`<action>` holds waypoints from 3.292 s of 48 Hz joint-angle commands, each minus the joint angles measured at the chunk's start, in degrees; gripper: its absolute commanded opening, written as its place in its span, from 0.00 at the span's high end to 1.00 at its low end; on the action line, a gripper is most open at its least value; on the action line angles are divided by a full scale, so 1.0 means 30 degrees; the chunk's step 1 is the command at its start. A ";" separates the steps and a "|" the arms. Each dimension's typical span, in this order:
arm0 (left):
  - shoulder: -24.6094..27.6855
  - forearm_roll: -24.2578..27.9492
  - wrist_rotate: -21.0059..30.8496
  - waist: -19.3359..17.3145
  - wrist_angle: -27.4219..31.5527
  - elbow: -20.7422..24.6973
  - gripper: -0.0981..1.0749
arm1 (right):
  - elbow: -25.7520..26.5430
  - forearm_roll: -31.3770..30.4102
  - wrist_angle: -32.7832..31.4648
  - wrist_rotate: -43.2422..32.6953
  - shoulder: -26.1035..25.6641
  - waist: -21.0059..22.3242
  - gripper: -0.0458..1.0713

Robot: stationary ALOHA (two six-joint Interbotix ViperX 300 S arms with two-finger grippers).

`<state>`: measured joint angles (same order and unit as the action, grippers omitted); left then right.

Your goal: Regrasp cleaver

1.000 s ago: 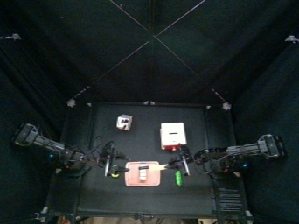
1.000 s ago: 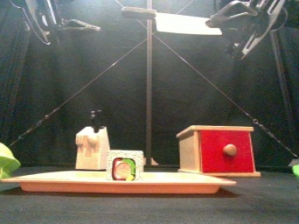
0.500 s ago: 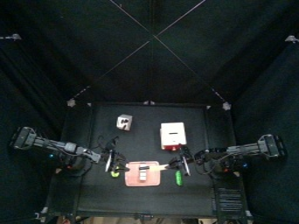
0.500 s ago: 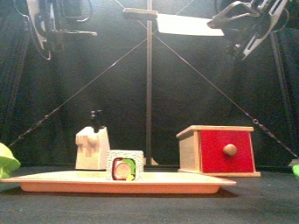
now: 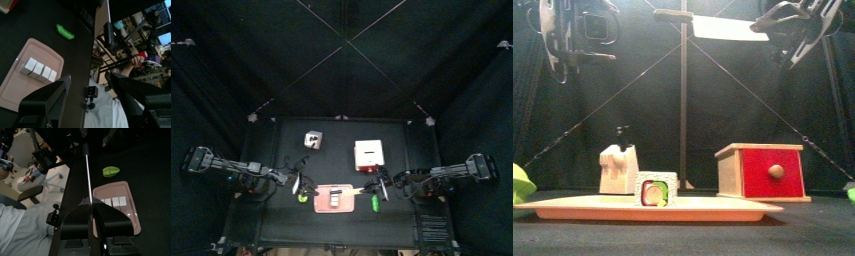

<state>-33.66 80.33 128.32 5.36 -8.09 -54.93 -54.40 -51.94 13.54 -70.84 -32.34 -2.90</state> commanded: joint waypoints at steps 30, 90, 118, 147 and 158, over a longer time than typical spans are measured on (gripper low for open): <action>0.0879 0.1699 -0.0059 0.0293 0.1025 0.1934 0.10 | 0.0146 0.0088 0.0117 0.0000 -0.0264 0.0088 0.79; -0.1875 0.5039 0.0205 0.5596 1.1016 0.0879 0.10 | 0.0088 0.0088 0.0117 -0.0059 -0.0293 0.0088 0.79; -0.2109 0.1465 -0.0996 0.7793 1.1689 0.0938 0.10 | 0.0146 0.0088 0.0146 -0.0029 -0.0264 0.0117 0.79; -0.2285 -0.1934 -0.9375 0.7178 1.0576 0.2256 0.10 | 0.0146 0.0088 0.0146 0.0000 -0.0234 0.0117 0.79; -0.1963 -1.1572 -1.7930 0.7471 1.7168 0.4629 0.10 | 0.0205 0.0088 0.0146 -0.0029 -0.0146 0.0293 0.79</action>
<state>-40.34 56.34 82.88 27.25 34.89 -46.05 -55.02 -51.86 13.54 -71.02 -32.43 -2.29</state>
